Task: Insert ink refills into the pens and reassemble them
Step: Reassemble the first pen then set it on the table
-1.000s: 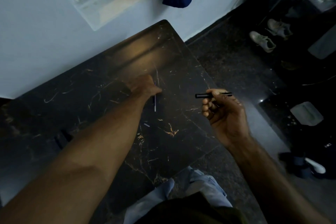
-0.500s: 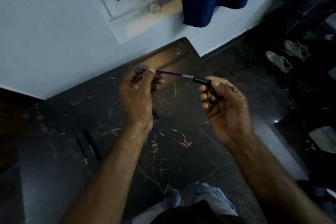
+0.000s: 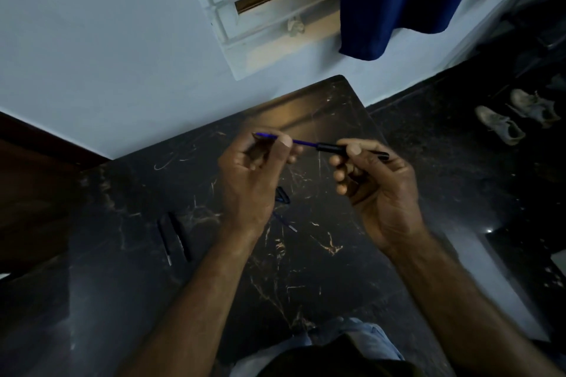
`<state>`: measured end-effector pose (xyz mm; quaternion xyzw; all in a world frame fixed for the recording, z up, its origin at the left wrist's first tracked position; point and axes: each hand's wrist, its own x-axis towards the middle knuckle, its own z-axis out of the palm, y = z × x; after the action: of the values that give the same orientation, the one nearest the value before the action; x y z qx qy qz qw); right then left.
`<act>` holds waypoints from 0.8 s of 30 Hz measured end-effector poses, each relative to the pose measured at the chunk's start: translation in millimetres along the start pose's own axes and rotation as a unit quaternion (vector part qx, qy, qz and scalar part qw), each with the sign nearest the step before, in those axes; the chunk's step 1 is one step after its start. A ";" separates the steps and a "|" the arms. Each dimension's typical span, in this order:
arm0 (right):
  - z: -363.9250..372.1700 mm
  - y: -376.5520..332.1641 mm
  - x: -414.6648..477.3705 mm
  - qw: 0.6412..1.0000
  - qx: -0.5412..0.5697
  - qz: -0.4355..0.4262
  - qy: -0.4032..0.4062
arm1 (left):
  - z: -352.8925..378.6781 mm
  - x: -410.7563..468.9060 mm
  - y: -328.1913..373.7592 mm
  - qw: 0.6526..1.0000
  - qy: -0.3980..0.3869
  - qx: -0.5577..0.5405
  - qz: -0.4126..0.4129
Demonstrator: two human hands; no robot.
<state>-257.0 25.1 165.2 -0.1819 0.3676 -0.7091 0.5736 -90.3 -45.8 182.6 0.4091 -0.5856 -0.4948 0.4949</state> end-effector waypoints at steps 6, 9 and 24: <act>12.4 5.6 7.6 1.000 -0.004 -0.006 -0.025 | -9.5 7.7 8.3 0.994 -0.100 0.051 -0.008; 13.8 6.6 12.2 0.999 -0.004 -0.005 -0.033 | -16.9 12.2 8.9 0.992 -0.110 0.065 -0.001; 3.3 14.7 28.4 0.993 0.073 0.085 -0.028 | -30.1 17.8 -31.1 0.997 -0.012 0.080 -0.017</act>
<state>-252.6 -3.9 152.0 -0.1279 0.3130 -0.6773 0.6534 -64.1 -73.8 155.7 0.4512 -0.6221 -0.4600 0.4449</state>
